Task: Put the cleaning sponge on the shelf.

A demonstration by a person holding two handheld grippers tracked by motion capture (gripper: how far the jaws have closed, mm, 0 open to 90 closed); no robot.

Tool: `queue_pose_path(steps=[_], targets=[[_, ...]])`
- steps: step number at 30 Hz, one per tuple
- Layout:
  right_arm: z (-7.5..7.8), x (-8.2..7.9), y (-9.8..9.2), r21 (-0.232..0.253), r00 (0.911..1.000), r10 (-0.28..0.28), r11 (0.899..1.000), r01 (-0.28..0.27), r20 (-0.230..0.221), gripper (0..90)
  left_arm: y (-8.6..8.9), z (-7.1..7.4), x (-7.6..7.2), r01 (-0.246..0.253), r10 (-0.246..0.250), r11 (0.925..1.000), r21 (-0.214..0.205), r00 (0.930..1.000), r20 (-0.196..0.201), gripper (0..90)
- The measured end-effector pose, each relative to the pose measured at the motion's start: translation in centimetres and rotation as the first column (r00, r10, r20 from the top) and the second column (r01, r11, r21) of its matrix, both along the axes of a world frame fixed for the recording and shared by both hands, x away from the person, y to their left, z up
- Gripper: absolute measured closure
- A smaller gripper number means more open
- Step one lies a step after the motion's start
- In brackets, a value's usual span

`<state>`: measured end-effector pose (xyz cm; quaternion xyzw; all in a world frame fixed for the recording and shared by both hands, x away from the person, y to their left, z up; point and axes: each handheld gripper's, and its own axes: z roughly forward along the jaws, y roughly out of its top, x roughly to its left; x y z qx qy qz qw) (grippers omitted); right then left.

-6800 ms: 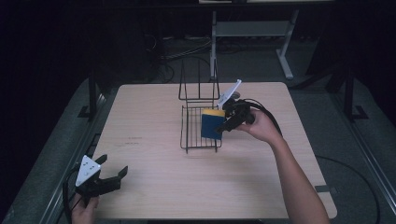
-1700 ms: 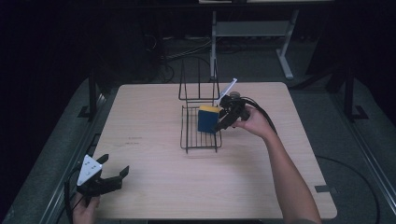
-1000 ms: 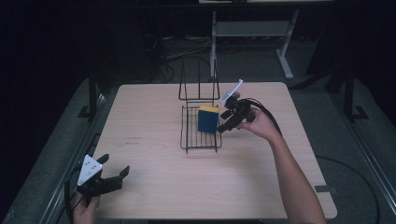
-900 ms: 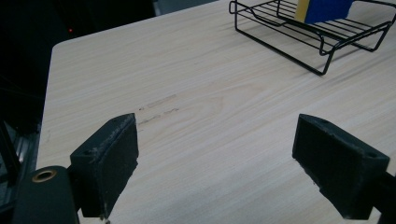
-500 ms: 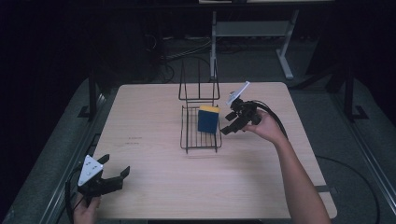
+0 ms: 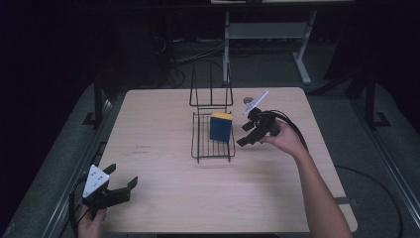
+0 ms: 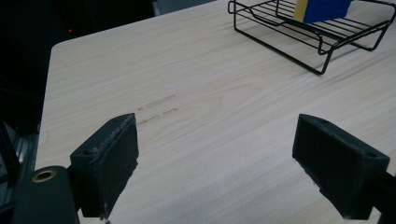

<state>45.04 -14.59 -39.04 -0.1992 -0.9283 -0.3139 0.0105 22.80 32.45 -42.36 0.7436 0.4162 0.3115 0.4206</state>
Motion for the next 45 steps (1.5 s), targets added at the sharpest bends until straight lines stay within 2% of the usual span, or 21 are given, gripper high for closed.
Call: queue_pose_path(steps=[19, 22, 27, 34, 36, 42, 45], targets=[[-0.9, -1.4, -1.8, -0.006, 0.9996, -0.026, 1.0, 0.026, -0.006, 20.2, -0.1, -0.1, 0.0, 0.002, -0.002, 1.0, 0.0, 1.0, -0.001, 13.9], [-0.8, -1.6, -1.9, -0.016, 0.9994, -0.03, 0.999, 0.03, -0.018, 19.5, 0.0, -0.1, 0.0, 0.002, -0.002, 1.0, -0.002, 1.0, -0.003, 13.9], [-0.5, -2.1, -2.0, -0.023, 0.9997, -0.022, 1.0, 0.022, -0.008, 19.4, 0.0, -0.1, 0.0, 0.0, 0.0, 1.0, -0.006, 1.0, -0.005, 13.9], [-0.6, -3.2, -2.4, -0.01, 0.9998, -0.022, 1.0, 0.022, 0.002, 19.5, -0.1, -0.1, 0.0, 0.004, -0.004, 1.0, 0.001, 1.0, -0.005, 13.9], [-0.8, -3.4, -2.5, -0.017, 0.9996, -0.018, 1.0, 0.018, -0.02, 19.1, -0.1, -0.1, 0.1, 0.003, -0.003, 1.0, 0.002, 1.0, -0.004, 13.9], [-1.3, -4.2, -3.4, -0.004, 0.9991, -0.035, 0.999, 0.035, -0.026, 19.1, -0.1, -0.1, 0.0, 0.001, -0.001, 1.0, 0.001, 1.0, -0.007, 13.9], [-1.4, -4.7, -3.7, 0.007, 0.999, -0.042, 0.999, 0.042, -0.013, 19.2, -0.1, -0.1, 0.0, 0.002, -0.002, 1.0, 0.002, 1.0, -0.006, 13.9]])
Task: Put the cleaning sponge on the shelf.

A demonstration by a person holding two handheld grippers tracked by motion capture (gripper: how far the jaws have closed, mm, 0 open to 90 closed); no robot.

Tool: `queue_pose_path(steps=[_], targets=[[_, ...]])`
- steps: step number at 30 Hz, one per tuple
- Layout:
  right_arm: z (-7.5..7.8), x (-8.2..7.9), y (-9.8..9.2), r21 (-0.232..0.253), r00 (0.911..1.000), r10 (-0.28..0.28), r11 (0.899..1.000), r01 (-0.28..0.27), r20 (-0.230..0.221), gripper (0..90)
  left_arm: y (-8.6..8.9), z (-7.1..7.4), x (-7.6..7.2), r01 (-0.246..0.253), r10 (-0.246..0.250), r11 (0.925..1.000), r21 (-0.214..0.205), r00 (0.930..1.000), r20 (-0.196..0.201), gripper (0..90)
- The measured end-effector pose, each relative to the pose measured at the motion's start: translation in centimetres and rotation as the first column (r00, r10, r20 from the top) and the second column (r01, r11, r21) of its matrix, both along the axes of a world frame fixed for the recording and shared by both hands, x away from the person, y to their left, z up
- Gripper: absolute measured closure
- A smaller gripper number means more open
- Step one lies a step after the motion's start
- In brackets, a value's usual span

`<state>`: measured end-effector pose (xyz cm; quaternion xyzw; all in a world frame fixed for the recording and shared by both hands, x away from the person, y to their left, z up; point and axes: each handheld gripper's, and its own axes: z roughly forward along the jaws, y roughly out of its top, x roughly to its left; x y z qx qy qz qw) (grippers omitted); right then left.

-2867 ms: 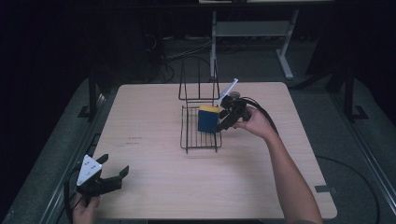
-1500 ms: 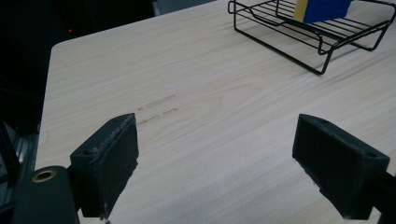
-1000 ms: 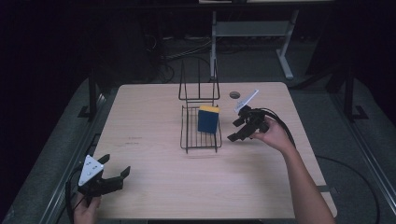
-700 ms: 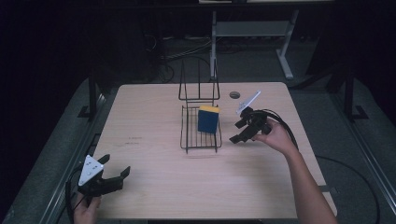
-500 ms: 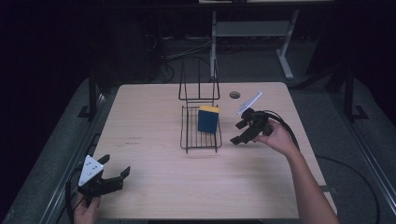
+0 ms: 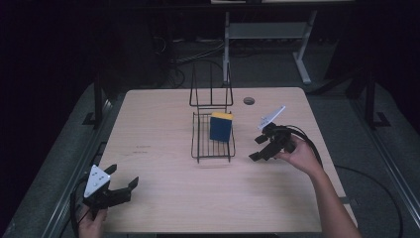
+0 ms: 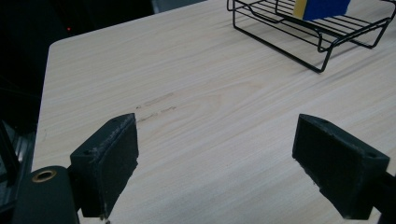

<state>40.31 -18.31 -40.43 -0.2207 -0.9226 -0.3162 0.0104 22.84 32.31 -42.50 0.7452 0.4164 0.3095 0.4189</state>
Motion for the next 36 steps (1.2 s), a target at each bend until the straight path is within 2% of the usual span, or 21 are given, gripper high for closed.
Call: queue_pose_path(steps=[17, 36], targets=[[-1.1, -2.2, -2.0, 0.01, 0.9996, -0.026, 1.0, 0.026, -0.008, 19.2, 0.0, 0.0, 0.0, -0.001, 0.001, 1.0, 0.001, 1.0, -0.001, 13.9], [-1.5, -5.9, -4.4, 0.024, 0.998, -0.061, 0.998, 0.061, 0.015, 19.2, -0.1, 0.0, 0.0, 0.0, 0.0, 1.0, 0.003, 1.0, -0.002, 13.9]])
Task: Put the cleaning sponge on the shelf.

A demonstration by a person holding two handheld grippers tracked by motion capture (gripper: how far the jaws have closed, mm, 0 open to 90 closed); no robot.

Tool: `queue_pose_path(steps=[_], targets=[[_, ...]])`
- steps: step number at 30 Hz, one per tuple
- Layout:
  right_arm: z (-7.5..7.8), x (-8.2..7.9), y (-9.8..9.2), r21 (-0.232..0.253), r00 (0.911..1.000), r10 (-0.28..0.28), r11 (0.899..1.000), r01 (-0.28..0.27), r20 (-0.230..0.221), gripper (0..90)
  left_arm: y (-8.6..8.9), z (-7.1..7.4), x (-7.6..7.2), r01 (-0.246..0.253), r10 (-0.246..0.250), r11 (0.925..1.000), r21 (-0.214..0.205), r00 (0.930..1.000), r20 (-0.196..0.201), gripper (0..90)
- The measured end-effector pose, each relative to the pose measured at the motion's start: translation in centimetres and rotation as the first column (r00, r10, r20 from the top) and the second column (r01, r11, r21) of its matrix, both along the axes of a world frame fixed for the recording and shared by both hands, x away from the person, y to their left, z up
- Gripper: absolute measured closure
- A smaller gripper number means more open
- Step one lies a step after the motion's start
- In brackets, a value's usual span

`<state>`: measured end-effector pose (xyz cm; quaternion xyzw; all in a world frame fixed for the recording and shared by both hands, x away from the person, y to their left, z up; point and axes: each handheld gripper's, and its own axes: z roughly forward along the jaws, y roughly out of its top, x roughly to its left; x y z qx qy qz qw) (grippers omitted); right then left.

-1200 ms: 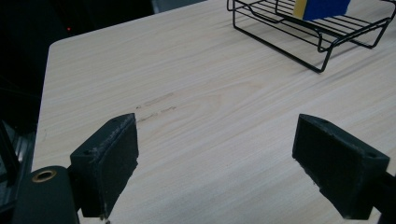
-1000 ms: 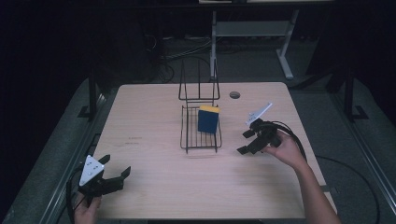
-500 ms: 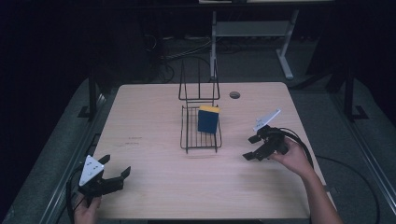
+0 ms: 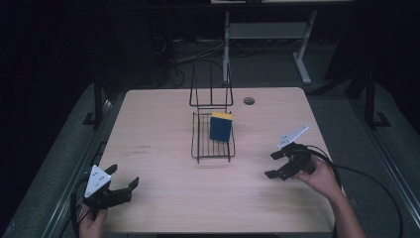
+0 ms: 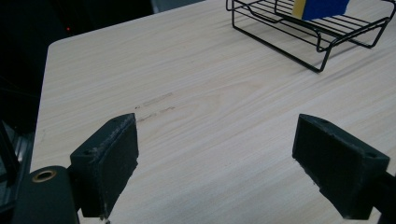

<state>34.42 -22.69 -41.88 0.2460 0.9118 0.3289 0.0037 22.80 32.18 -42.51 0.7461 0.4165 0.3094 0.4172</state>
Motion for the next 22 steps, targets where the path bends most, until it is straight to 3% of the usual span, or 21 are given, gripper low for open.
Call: queue_pose_path(steps=[22], targets=[[-2.3, -4.7, -2.2, 0.056, 0.9994, -0.033, 0.998, 0.032, 0.011, 18.9, -0.1, 0.0, 0.0, -0.001, 0.001, 1.0, 0.002, 1.0, 0.007, 13.9]])
